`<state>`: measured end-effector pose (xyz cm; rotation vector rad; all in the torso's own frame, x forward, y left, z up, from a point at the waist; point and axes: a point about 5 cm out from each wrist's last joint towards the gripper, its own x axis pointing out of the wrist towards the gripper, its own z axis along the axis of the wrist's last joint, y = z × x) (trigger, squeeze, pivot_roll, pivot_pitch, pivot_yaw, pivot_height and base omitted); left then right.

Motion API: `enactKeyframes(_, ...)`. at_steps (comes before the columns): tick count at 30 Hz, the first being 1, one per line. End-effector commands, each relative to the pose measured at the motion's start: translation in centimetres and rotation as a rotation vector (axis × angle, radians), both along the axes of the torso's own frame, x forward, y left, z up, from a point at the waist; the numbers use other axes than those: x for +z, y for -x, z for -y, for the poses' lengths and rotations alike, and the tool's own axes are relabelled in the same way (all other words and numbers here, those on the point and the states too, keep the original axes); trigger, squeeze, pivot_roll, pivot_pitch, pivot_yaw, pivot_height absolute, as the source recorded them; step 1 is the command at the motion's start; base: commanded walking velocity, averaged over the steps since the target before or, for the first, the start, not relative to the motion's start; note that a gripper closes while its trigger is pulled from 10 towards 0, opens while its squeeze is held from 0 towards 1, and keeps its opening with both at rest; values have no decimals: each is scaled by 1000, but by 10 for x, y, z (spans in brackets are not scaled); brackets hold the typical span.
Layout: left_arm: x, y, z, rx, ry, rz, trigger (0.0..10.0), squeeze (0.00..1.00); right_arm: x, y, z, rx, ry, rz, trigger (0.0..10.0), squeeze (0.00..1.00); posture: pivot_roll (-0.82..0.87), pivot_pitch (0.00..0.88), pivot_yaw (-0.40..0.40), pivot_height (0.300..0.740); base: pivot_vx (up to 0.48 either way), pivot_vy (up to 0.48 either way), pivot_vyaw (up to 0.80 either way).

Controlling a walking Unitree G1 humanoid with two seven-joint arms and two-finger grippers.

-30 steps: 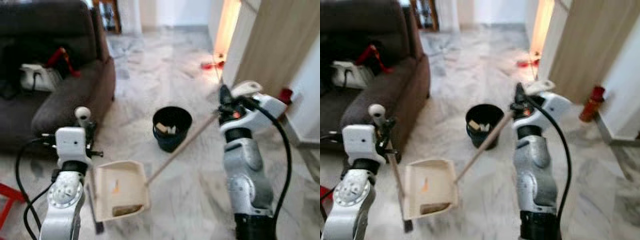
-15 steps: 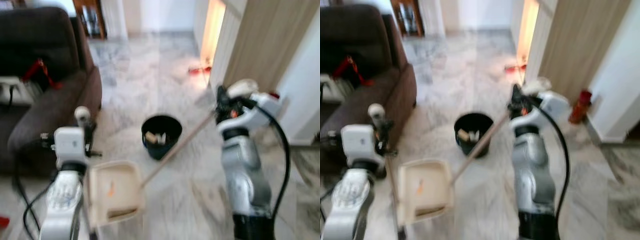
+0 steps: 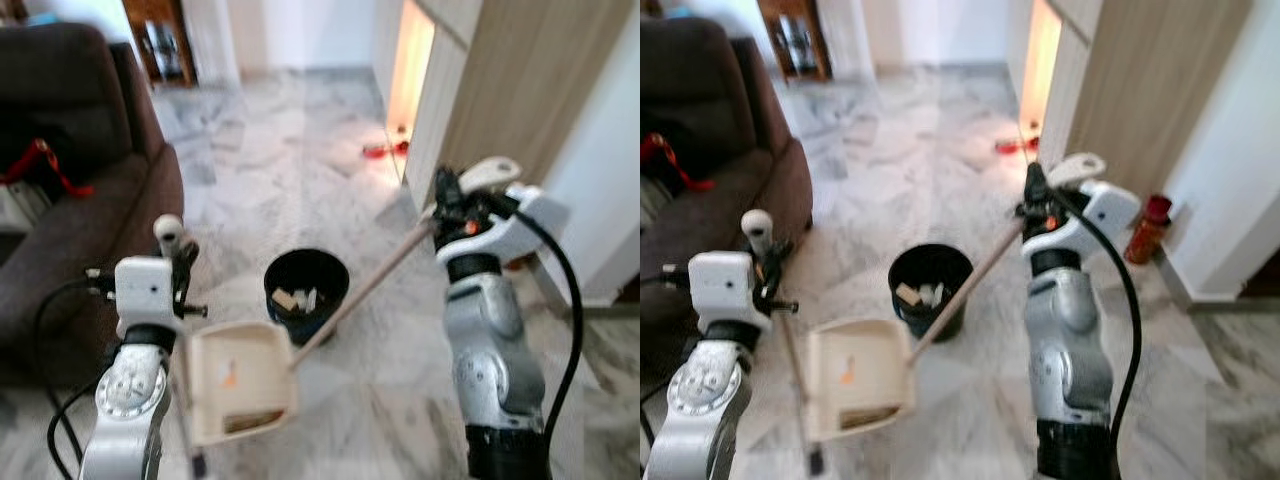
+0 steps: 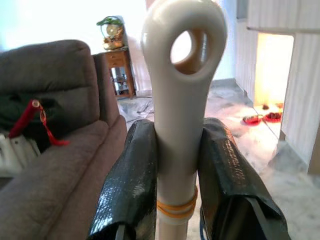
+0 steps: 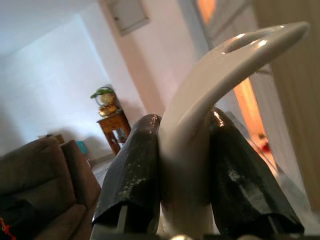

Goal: Sweep floor

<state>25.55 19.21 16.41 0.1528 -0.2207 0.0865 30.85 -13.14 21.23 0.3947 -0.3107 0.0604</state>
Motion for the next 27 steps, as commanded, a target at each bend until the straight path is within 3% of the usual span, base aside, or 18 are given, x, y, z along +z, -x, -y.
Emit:
enactKeyframes(1,11,2,-2,6,-15,56,10000,0,20,4,-14,62,-54,91,10000,0,48,12,14,740,356,0,0)
enactKeyframes(13,13,0,-3,14,-16,64,10000,0,30,4,-16,58,-56,137,10000,0,56,20,10,740,352,0,0)
enactKeyframes(16,13,0,-4,14,-20,58,10000,0,46,7,-18,54,-17,233,10000,0,55,21,13,740,355,0,0)
enactKeyframes(27,13,-3,-3,12,-21,54,10000,0,49,7,-19,48,-36,250,10000,0,60,34,13,740,352,0,0)
